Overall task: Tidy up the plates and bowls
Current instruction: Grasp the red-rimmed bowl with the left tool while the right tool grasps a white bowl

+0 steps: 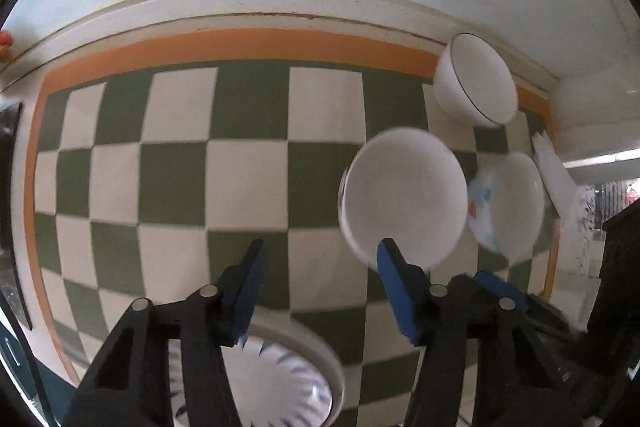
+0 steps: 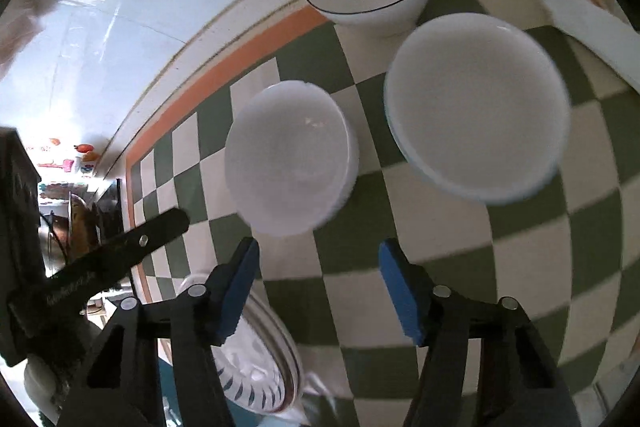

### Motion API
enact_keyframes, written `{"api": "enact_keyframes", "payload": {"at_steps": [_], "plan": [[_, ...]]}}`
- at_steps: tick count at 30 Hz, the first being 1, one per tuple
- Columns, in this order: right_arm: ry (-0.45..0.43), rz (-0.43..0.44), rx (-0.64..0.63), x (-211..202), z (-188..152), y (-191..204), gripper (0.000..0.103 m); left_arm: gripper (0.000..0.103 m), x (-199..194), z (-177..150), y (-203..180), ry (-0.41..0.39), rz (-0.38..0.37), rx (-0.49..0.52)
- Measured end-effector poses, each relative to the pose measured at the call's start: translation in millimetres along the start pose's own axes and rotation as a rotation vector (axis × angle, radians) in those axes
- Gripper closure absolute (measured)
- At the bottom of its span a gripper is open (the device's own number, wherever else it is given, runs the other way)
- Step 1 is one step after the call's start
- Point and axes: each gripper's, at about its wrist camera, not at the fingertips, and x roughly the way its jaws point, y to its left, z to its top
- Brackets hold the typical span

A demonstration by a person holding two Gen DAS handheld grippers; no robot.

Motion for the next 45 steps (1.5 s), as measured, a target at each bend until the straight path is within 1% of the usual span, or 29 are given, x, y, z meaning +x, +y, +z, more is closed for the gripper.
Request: {"api": "enact_keyframes", "payload": {"at_steps": [2,3,5,7,9,10,12,14,17,20,22,25,30,34,36,39,43,45], "plan": [[0.019,-0.008,-0.002,13.6,12.0,-1.1,0.050,0.050,12.2,13.0,-5.8,0.008,0.007,0.001],[0.025,-0.014,-0.004,19.7,17.1,-1.5,0.052,0.055,17.7,18.3,-8.9,0.018,0.010,0.004],[0.036,-0.028,-0.007,29.5,27.1,-1.9,0.064,0.062,27.4,25.0,-13.2,0.038,0.003,0.010],[0.044,-0.056,-0.006,36.3,33.0,-1.5,0.074,0.064,40.8,31.7,-17.8,0.067,0.002,0.014],[0.054,-0.078,-0.008,43.3,38.3,-0.7,0.078,0.079,52.9,36.6,-21.4,0.088,0.010,0.029],[0.062,-0.103,-0.011,47.8,41.1,0.0,0.081,0.081,59.6,38.0,-23.1,0.103,0.013,0.037],[0.069,-0.103,-0.007,53.2,44.3,-0.8,0.087,0.086,66.1,39.0,-25.4,0.109,0.025,0.052],[0.067,-0.107,-0.009,55.7,45.2,0.5,0.088,0.087,67.0,39.5,-24.5,0.103,0.019,0.055],[0.050,-0.123,-0.018,56.4,46.4,2.0,0.089,0.088,62.5,38.7,-19.9,0.090,-0.017,0.045],[0.051,-0.120,-0.026,55.2,44.7,2.5,0.089,0.088,57.3,32.4,-18.0,0.091,-0.015,0.048],[0.046,-0.117,-0.042,50.3,40.9,4.6,0.089,0.088,52.2,25.1,-18.9,0.077,-0.005,0.062],[0.033,-0.126,-0.069,40.6,33.9,8.6,0.089,0.088,43.2,9.2,-19.0,0.076,-0.017,0.067],[0.023,-0.122,-0.092,13.9,10.1,7.7,0.089,0.088,27.1,-15.9,-21.5,0.087,-0.054,0.076],[0.007,-0.123,-0.105,-9.5,-17.6,3.1,0.089,0.088,9.9,-47.8,-34.3,0.071,-0.071,0.116],[0.006,-0.113,-0.093,-18.8,-35.2,-6.1,0.089,0.088,6.9,-61.7,-38.5,0.068,-0.080,0.125],[0.022,-0.105,-0.077,-24.1,-55.4,-20.8,0.089,0.088,10.9,-88.8,-50.6,0.076,-0.085,0.151],[0.041,-0.128,-0.056,-24.2,-81.0,-45.5,0.090,0.088,20.9,-111.3,-61.1,0.104,-0.097,0.172],[0.048,-0.130,-0.038,-22.1,-88.0,-56.0,0.091,0.088,27.7,-121.1,-65.0,0.119,-0.098,0.180]]}}
